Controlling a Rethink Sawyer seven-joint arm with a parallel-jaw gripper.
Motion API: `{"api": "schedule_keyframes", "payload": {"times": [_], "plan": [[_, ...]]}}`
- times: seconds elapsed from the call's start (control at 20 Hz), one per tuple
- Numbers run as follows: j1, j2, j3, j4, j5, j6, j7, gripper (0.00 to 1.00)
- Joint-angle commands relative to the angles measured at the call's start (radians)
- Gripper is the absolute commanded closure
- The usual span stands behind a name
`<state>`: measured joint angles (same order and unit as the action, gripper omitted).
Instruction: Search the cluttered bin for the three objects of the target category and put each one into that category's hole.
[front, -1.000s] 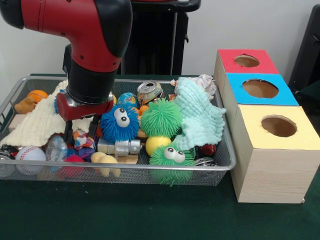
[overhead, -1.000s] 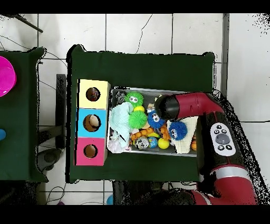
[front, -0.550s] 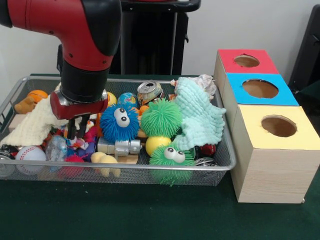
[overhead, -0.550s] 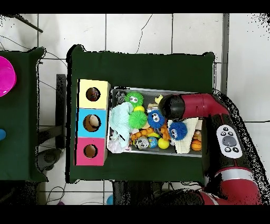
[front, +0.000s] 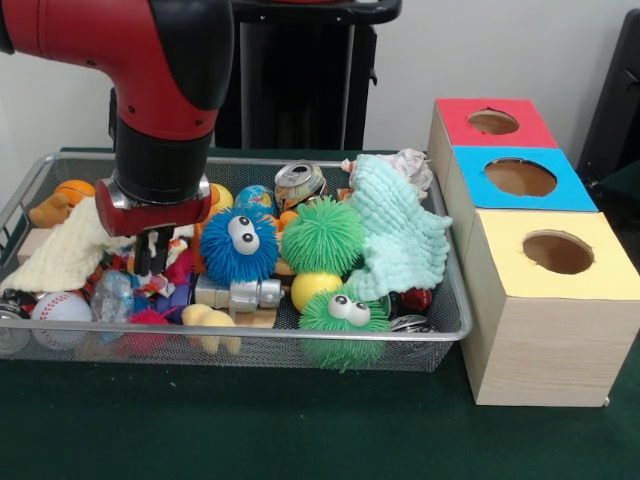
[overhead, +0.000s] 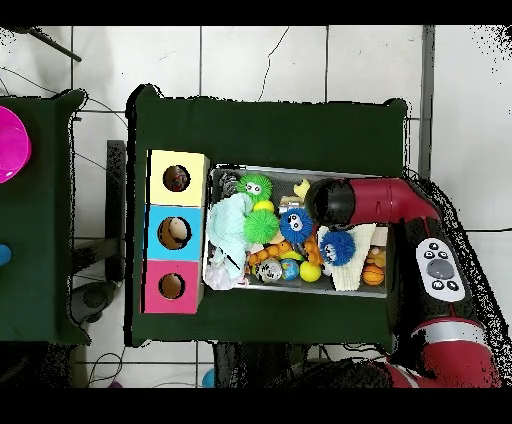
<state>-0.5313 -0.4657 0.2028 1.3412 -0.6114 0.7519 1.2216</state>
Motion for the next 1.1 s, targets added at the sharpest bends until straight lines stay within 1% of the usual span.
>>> {"api": "schedule_keyframes", "payload": {"times": [0.05, 0.15, 0.35, 0.55, 0.85, 1.1], "plan": [[0.001, -0.007, 0.005, 0.078, 0.024, 0.148, -0.029, 1.0], [0.002, -0.041, 0.007, 0.099, 0.05, 0.181, -0.023, 1.0], [0.008, -0.116, 0.015, 0.126, 0.118, 0.295, -0.014, 1.0], [0.015, -0.157, 0.018, 0.135, 0.163, 0.38, -0.009, 1.0], [0.017, -0.191, 0.017, 0.151, 0.193, 0.437, 0.014, 1.0], [0.019, -0.207, 0.014, 0.166, 0.211, 0.455, 0.041, 1.0]]}}
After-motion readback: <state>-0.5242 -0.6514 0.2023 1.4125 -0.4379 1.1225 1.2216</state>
